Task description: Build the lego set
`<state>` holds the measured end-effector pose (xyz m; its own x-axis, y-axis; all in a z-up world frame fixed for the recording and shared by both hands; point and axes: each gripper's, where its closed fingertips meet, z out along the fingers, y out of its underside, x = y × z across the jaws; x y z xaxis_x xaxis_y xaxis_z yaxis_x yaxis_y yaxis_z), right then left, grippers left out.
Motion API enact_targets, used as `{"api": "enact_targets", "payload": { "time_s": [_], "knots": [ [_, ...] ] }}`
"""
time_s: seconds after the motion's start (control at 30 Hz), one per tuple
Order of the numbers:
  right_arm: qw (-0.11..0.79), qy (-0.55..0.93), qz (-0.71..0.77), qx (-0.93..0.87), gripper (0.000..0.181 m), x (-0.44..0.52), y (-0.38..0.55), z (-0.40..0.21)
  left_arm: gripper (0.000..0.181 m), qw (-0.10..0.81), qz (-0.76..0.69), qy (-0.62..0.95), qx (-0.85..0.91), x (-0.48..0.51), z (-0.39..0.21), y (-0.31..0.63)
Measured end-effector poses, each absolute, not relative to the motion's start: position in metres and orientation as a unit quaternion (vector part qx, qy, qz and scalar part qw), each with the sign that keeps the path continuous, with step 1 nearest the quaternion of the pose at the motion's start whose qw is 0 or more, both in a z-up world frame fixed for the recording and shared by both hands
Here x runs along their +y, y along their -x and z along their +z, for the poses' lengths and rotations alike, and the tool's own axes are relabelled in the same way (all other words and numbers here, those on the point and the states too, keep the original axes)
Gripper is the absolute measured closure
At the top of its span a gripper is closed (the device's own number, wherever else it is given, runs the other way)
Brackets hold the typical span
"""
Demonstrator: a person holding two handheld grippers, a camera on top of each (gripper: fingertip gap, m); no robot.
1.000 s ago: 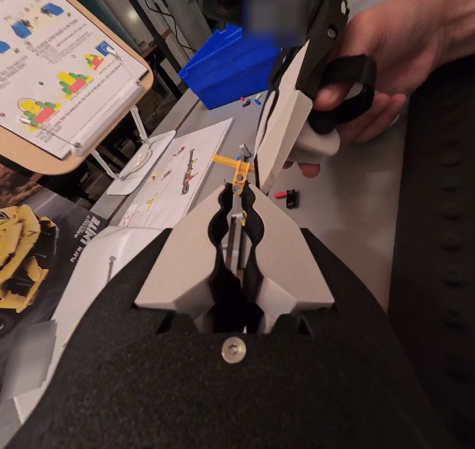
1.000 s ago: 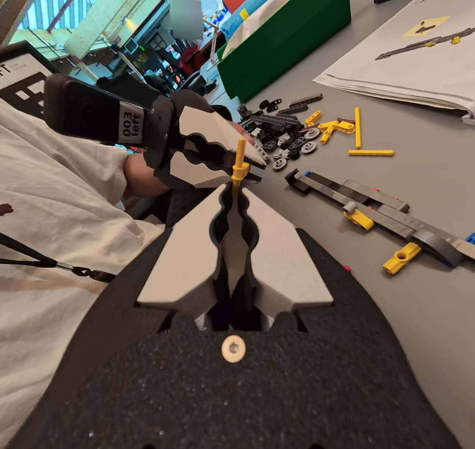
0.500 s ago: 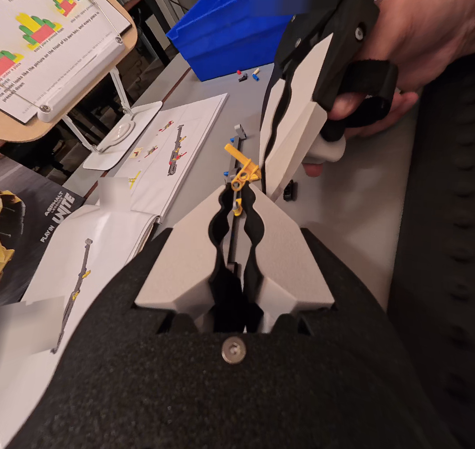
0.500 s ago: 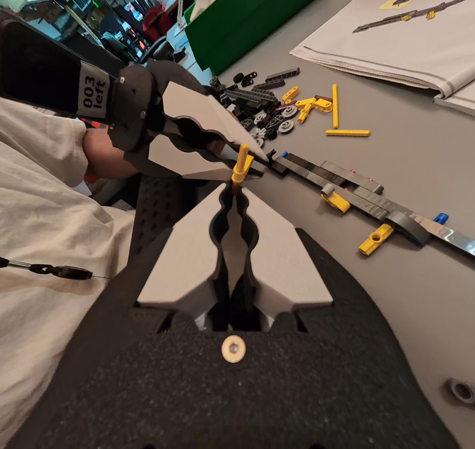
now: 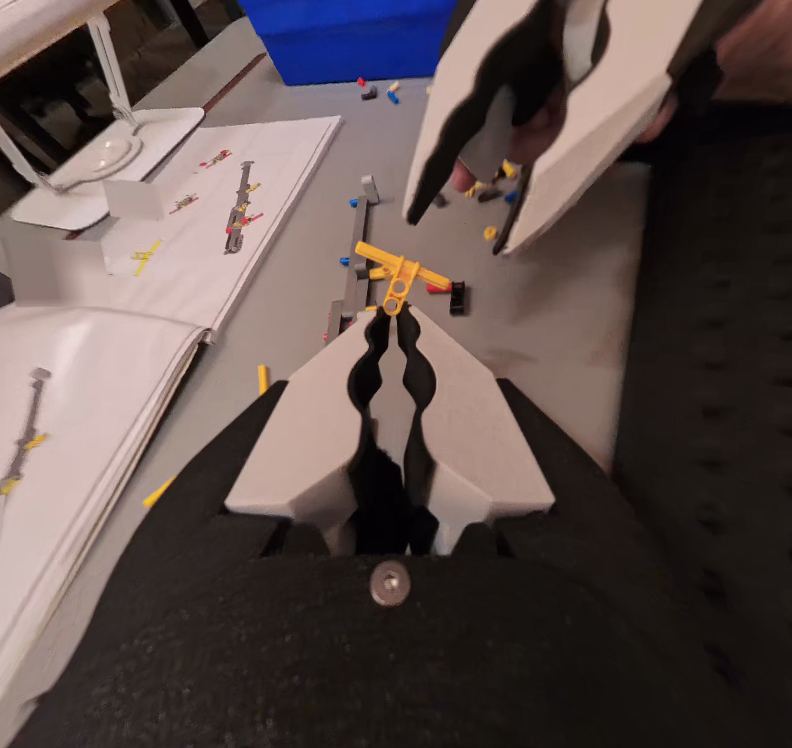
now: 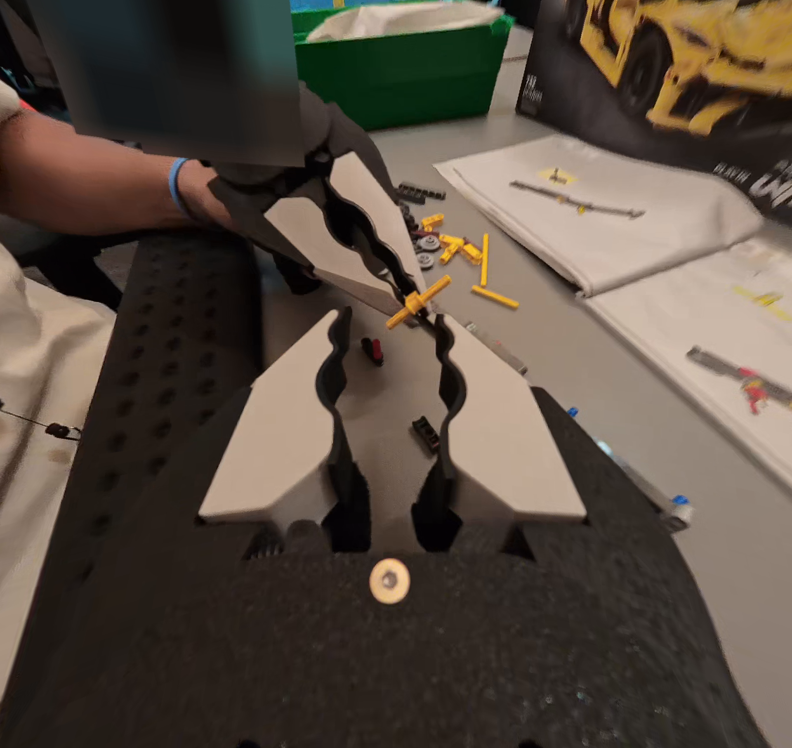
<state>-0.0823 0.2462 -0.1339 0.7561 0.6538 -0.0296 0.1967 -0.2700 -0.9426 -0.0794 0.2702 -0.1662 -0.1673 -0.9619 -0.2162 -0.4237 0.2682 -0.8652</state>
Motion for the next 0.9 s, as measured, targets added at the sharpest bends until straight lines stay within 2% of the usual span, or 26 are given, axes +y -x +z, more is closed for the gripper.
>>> {"api": "enact_targets", "payload": {
  "time_s": [0.17, 0.23, 0.27, 0.37, 0.43, 0.5, 0.77, 0.9],
  "knots": [
    [0.541, 0.747, 0.157, -0.353, 0.138, 0.242, 0.089, -0.125, 0.178, 0.311, -0.456, 0.544, 0.632, 0.261, -0.156, 0.082],
    [0.517, 0.758, 0.150, -0.369, 0.132, 0.243, 0.092, -0.129, 0.178, 0.314, -0.449, 0.546, 0.634, 0.265, -0.157, 0.083],
    [0.500, 0.767, 0.142, -0.377, 0.134, 0.245, 0.092, -0.133, 0.178, 0.317, -0.441, 0.548, 0.636, 0.266, -0.159, 0.083],
    [0.519, 0.745, 0.098, -0.407, 0.158, 0.250, 0.098, -0.127, 0.178, 0.334, -0.406, 0.544, 0.654, 0.268, -0.164, 0.083],
    [0.493, 0.758, 0.084, -0.418, 0.145, 0.253, 0.099, -0.136, 0.178, 0.337, -0.400, 0.537, 0.662, 0.265, -0.166, 0.083],
    [0.497, 0.754, 0.045, -0.428, 0.140, 0.258, 0.094, -0.139, 0.178, 0.323, -0.418, 0.540, 0.655, 0.262, -0.164, 0.084],
    [0.508, 0.741, -0.004, -0.439, 0.156, 0.264, 0.088, -0.139, 0.181, 0.296, -0.459, 0.536, 0.644, 0.253, -0.157, 0.085],
    [0.515, 0.747, -0.001, -0.421, 0.160, 0.268, 0.082, -0.141, 0.181, 0.319, -0.444, 0.534, 0.645, 0.258, -0.155, 0.085]
  ]
}}
